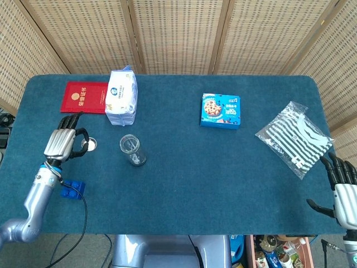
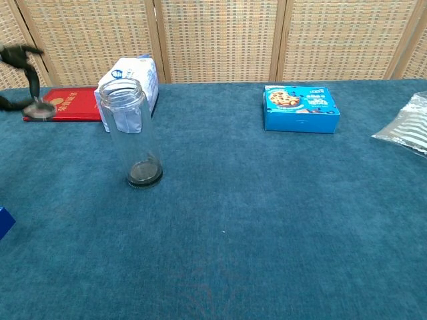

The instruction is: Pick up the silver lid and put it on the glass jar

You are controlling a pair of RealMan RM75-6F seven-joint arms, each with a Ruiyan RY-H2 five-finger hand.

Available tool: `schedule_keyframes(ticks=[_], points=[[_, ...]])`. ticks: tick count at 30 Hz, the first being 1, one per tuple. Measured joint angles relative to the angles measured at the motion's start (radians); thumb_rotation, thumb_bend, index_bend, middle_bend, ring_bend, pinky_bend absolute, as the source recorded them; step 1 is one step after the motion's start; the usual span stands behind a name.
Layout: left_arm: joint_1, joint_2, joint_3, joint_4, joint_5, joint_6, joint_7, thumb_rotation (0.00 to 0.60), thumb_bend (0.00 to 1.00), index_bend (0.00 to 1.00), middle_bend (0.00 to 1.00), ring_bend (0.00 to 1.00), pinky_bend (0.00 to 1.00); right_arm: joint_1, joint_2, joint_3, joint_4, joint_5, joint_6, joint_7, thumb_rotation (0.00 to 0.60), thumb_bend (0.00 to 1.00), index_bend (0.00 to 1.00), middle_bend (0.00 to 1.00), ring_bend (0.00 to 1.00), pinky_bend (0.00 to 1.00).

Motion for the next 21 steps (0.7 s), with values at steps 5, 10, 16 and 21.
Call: schedule_keyframes(ticks=[5,10,16,21], points=[[-0.002,0.130,-0.037,-0.174,0.030,0.040,0.040,0.600,0.45,0.61,0.00,0.00,0.00,-0.002,0.002,0.000,-0.001,-0.001,0.003,0.005,0.600,0.00,0.02,0.00,0.00,0.00],[-0.049,0.178,-0.077,-0.271,-0.029,0.028,0.128,0.600,0.45,0.61,0.00,0.00,0.00,-0.002,0.004,0.001,0.000,0.000,0.004,0.007,0.600,0.00,0.02,0.00,0.00,0.00],[-0.132,0.150,-0.084,-0.313,-0.123,-0.008,0.229,0.600,0.45,0.61,0.00,0.00,0.00,-0.001,0.006,0.004,0.003,0.010,0.000,0.015,0.600,0.00,0.02,0.00,0.00,0.00],[-0.165,0.091,-0.059,-0.302,-0.145,-0.012,0.267,0.600,0.45,0.61,0.00,0.00,0.00,-0.003,0.008,0.007,0.004,0.014,0.005,0.020,0.600,0.00,0.02,0.00,0.00,0.00]])
